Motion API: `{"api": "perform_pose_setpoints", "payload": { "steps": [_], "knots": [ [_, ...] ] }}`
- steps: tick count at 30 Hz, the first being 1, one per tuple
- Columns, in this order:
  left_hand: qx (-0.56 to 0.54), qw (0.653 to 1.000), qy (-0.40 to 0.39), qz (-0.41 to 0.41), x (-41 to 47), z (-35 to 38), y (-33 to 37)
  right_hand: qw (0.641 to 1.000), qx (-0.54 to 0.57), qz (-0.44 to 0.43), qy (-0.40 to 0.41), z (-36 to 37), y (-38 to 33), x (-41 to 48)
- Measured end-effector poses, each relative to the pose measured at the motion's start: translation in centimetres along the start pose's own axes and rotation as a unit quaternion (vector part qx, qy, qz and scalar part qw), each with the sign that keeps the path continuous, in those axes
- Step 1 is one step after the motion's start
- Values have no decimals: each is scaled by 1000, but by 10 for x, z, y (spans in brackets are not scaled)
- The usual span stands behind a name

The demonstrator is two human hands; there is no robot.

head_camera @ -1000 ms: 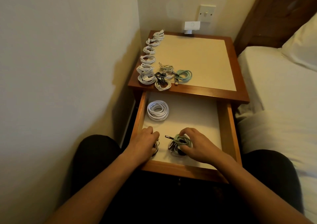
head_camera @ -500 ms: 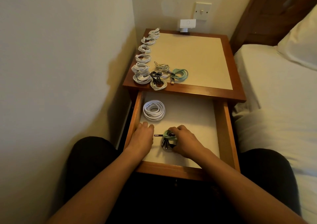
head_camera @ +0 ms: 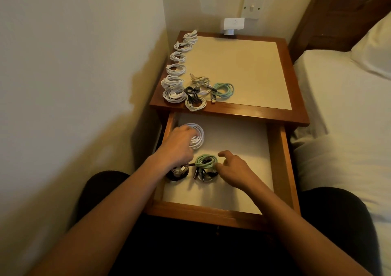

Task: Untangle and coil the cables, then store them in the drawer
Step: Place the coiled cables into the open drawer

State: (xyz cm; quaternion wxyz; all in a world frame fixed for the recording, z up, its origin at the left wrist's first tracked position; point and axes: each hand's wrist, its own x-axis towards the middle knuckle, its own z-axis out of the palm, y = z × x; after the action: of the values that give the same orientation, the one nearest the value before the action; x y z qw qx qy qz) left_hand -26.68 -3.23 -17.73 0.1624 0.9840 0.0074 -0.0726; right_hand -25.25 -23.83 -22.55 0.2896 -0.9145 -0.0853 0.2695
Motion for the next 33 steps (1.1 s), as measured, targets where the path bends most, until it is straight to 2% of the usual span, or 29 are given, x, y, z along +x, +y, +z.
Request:
{"api": "perform_pose_setpoints", "payload": {
  "steps": [2, 5, 11, 14, 18, 22, 24, 26, 28, 33],
  "knots": [
    [59, 998, 13, 19, 10, 5, 2, 999, 20, 34, 2, 6, -5, 2],
    [133, 991, -17, 27, 20, 16, -2, 997, 55, 47, 14, 17, -14, 6],
    [206, 977, 48, 39, 46, 18, -14, 972, 221, 78, 29, 23, -7, 19],
    [201, 977, 68, 34, 60, 19, -18, 961, 260, 75, 63, 19, -3, 28],
    [168, 985, 40, 30, 66, 16, -17, 953, 287, 81, 52, 13, -6, 37],
    [61, 994, 85, 36, 29, 6, -16, 969, 230, 87, 33, 6, -14, 32],
    [39, 997, 44, 42, -5, 8, -12, 982, 174, 77, 10, 6, -21, 28],
    [76, 995, -25, 51, -34, 18, -7, 992, 110, 57, 5, 13, -31, 28],
    [146, 986, -62, 58, -46, 29, -6, 997, 62, 49, 9, 20, -40, 31],
    [212, 976, -41, 35, -38, 50, -10, 995, 52, 81, 38, 19, -40, 36]
  ]
}}
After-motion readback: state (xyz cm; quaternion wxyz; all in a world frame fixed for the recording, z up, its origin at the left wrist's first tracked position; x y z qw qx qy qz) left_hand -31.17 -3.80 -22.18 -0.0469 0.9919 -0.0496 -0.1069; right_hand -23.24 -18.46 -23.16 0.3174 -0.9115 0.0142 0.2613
